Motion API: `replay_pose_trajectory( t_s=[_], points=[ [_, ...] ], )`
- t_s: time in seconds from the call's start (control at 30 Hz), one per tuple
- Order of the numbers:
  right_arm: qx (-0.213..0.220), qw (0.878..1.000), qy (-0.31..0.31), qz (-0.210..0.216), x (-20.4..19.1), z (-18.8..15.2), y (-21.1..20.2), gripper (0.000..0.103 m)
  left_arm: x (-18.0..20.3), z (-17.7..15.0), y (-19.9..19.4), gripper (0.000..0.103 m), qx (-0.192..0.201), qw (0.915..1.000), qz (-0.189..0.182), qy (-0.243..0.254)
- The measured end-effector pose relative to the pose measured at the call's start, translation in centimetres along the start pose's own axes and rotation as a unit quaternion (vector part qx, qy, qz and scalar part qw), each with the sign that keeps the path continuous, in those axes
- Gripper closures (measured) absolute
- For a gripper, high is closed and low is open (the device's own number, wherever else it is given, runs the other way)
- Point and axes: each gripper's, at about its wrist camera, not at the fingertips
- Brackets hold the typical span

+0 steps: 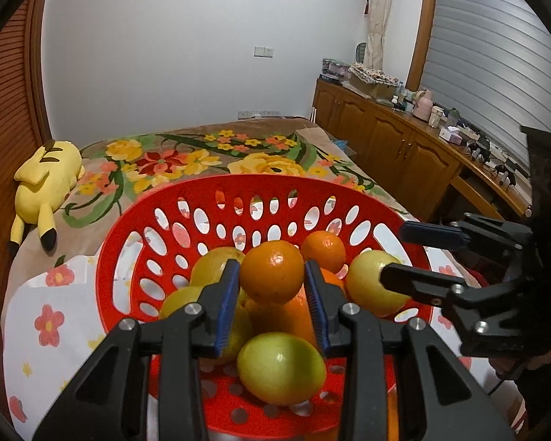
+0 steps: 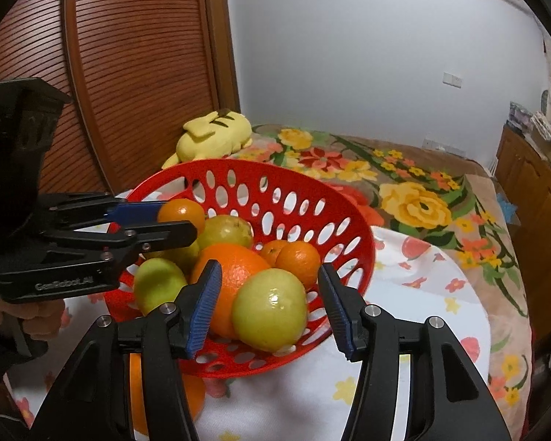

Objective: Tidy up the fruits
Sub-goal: 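Open right tool to drop the yellow-green fruit while left tool releases the mandarin into basket, then withdraw both open tools from the basket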

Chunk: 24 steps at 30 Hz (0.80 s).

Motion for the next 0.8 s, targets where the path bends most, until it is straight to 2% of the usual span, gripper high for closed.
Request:
replay_pose_trajectory(
  t_s=[0.63,0.8],
  points=[
    [0.010,1.000,0.006,0.001,-0.6,-0.6,-2.2,0.047,0.5,1.0,1.6,0.069,-0.009,0.9998,0.017,0.010],
    [0.008,1.000,0.005,0.002,-1.0,-0.8,-2.4,0.047,0.6,1.1,1.2,0.059,-0.002,0.9999,0.015,0.005]
  ],
)
Point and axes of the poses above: each gripper's, at about its wrist camera, not at the fingertips, and y roughly the way its jaws point, x to its right, z to its top, and after that the axes turned 11 degrees about -y, right-handed
